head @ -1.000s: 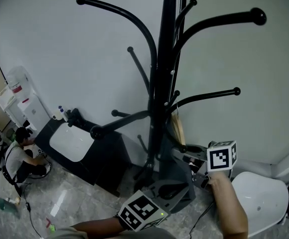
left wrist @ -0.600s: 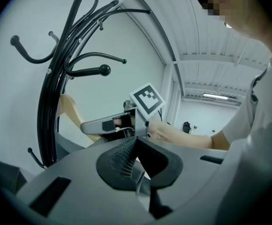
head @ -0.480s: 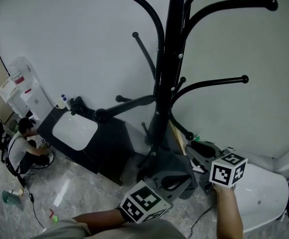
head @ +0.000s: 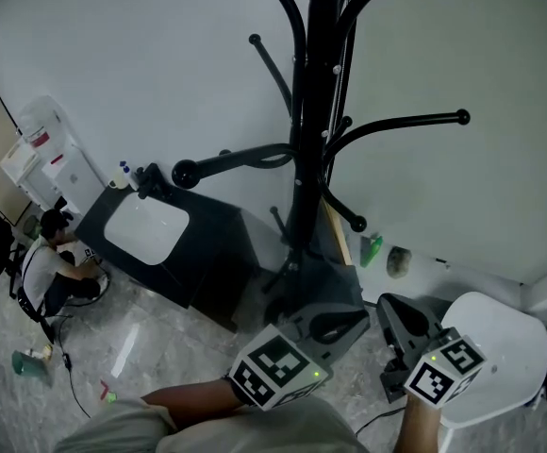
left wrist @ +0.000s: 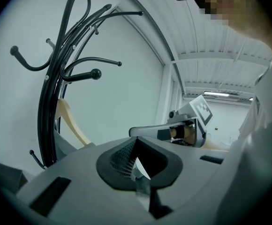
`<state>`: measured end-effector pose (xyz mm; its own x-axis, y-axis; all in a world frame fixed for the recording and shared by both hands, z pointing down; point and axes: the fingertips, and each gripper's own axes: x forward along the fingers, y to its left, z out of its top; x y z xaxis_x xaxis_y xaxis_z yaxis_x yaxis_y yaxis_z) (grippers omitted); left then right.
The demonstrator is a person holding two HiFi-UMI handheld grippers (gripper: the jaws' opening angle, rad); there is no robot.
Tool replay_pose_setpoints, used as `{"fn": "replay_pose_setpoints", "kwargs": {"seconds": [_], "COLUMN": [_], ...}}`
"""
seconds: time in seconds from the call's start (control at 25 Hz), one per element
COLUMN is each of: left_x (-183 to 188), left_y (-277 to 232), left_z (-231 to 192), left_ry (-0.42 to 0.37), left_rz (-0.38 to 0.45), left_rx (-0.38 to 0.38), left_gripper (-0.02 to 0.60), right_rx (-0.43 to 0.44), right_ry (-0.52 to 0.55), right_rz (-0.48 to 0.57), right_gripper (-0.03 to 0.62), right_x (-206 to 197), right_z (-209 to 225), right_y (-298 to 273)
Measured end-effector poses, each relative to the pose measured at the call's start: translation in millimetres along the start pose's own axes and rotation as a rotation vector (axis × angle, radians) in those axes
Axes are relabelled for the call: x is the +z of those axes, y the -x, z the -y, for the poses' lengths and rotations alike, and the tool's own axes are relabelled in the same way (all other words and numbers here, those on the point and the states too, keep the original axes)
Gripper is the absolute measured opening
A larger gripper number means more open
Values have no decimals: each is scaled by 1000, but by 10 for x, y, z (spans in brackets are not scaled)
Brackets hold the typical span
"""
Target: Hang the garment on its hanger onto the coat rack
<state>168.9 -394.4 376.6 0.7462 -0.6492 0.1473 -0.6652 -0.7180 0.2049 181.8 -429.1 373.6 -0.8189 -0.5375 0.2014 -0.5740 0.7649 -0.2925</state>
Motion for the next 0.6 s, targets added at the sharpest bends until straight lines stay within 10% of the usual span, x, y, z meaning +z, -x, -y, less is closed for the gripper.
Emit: {"fn": "replay_pose_setpoints", "kwargs": {"seconds": [0.6], "left_x": [-49], "left_y": [162], "left_z": [118], "left_ry": [21], "left_rz": [3], "left_rx": [20], "left_gripper": [5], "right_rx": [37], "right_ry": [-48], "right_rz": [33], "right_gripper": [15], "right_x": [-41], "right_z": [-132], "right_y": [66]}}
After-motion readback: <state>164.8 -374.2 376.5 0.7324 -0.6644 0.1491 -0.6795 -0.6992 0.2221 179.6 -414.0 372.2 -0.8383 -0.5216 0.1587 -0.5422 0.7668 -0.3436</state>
